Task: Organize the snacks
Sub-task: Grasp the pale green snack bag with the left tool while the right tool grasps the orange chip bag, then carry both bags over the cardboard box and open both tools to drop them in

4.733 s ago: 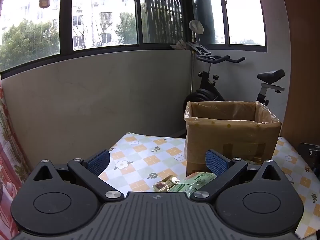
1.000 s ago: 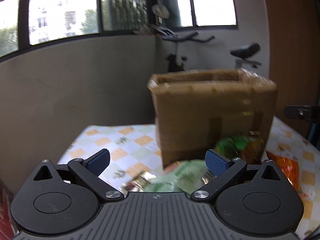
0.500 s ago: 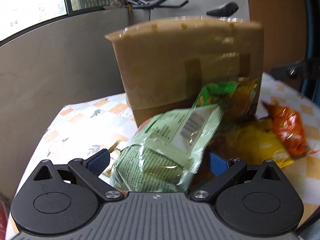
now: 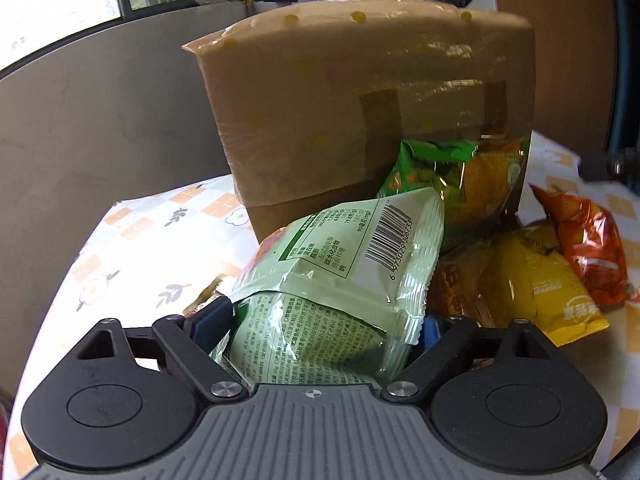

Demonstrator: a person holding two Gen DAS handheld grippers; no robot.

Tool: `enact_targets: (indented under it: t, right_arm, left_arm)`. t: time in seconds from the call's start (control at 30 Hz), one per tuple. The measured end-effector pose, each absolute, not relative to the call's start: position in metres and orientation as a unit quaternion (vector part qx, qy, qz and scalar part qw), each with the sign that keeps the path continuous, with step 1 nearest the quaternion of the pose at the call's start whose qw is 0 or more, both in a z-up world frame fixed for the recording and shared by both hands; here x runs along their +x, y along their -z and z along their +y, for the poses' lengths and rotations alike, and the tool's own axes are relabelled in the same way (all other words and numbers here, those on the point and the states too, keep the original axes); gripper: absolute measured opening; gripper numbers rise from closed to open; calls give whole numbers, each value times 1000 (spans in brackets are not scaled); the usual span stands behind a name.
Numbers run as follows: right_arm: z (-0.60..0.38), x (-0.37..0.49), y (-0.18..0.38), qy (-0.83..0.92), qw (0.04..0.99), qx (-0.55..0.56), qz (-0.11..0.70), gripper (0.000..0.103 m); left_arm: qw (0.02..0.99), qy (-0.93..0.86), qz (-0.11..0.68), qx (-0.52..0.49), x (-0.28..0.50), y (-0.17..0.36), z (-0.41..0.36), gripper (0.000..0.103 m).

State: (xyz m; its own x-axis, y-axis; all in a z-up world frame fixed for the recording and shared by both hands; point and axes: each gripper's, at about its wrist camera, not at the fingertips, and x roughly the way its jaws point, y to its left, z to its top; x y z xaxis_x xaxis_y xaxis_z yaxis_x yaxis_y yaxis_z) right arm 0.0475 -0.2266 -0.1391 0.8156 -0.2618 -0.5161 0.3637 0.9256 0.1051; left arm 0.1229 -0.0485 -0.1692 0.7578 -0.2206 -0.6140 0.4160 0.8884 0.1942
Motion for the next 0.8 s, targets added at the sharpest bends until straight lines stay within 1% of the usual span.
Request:
enact_targets:
  t: [0.03, 0.1, 0.23, 0.53, 0.8]
  right_arm:
    - [-228, 47, 142, 168, 946, 101, 259, 103]
    - [-232, 45, 147, 173, 942, 106, 268, 103]
    - [-237, 45, 158, 180, 934, 114, 287, 102]
    - [-240, 50, 184, 202, 916, 157, 309, 99]
    - [-239, 50, 189, 211, 917, 159, 297, 100]
  left_arm:
    - [926, 171, 299, 152, 122, 168, -46, 85]
    - [931, 170, 300, 119, 120, 165, -39, 83]
    - [939, 163, 295, 65, 117, 158, -23, 80]
    - [950, 130, 284, 1, 113, 153, 2, 78]
    - [953, 121, 276, -29, 112, 151, 13, 78]
